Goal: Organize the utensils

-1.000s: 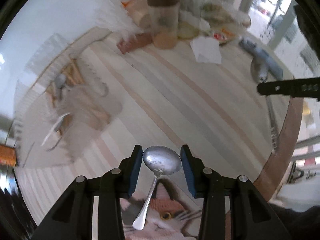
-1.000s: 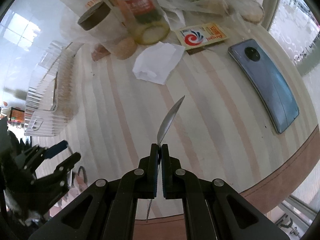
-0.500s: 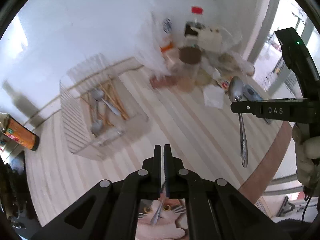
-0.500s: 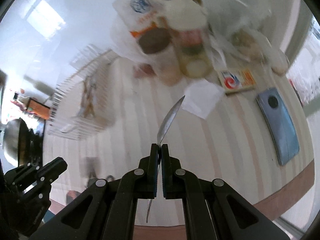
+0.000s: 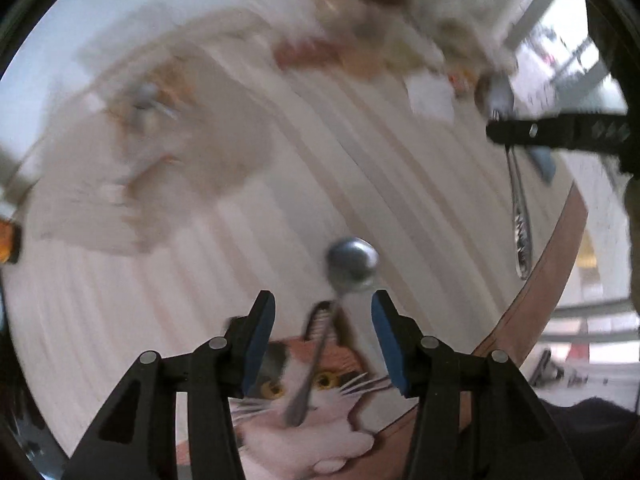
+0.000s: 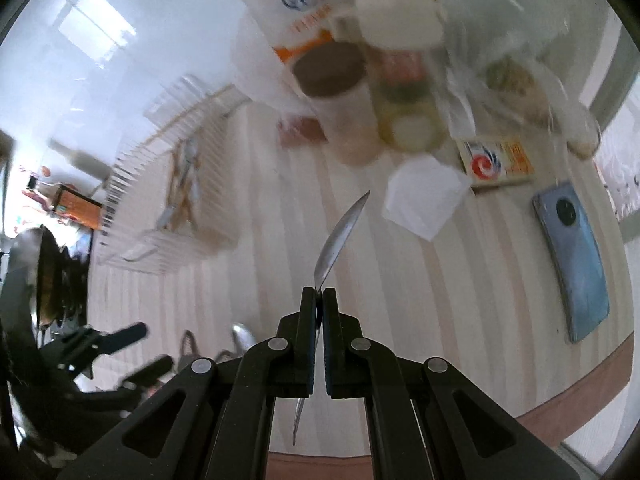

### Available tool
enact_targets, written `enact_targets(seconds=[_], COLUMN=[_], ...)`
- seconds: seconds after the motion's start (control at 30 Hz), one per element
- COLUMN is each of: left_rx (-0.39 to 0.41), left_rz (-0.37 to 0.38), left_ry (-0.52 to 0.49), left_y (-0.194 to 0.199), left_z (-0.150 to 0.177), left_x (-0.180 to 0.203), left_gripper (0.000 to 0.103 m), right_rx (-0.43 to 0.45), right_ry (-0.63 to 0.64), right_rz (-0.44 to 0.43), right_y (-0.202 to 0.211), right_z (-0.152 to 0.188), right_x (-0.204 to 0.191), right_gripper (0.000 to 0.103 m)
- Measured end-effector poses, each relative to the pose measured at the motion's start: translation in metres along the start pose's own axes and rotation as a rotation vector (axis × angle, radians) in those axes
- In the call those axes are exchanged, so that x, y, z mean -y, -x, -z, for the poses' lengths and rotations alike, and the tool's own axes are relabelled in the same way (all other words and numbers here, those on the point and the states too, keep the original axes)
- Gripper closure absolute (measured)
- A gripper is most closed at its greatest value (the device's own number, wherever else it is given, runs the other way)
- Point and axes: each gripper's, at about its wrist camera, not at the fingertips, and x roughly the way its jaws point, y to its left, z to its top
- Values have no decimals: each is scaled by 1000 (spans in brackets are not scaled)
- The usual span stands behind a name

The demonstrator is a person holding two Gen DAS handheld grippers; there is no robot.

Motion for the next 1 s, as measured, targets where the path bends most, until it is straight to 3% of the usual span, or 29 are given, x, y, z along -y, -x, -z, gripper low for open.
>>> enact_targets(seconds=[0.17, 0.27, 0.43, 0.47, 0.5, 0.77, 0.87, 1.0], left_rx=[-115, -85, -95, -90, -84, -31, -5, -43], left_rz=[-49, -82, -58, -59, -66, -49, -22, 57], left_ry=[-117, -160, -134, -129, -123, -38, 33, 188], left_y=[-48, -47, -43, -41, -38, -9, 10, 8], left_z=[-7, -10, -14, -14, -15, -14, -9, -1], left_x=[26, 36, 38, 38, 38, 28, 18, -5], left_gripper=[56, 55, 77, 92, 99, 102, 102, 96], right_rx=[-34, -7, -4, -4, -3, 22, 33, 41], right_ry=[-58, -80, -124, -129, -132, -115, -101, -93], right_rz=[25, 38, 53, 54, 54, 49, 43, 31], right_y=[-13, -14, -14, -14, -13, -5, -1, 2], right_z=[11, 18, 25, 26, 27, 22, 18, 16], right_x=[26, 39, 55, 57, 58, 52, 46, 40], right_gripper=[100, 100, 100, 100, 100, 100, 100, 100])
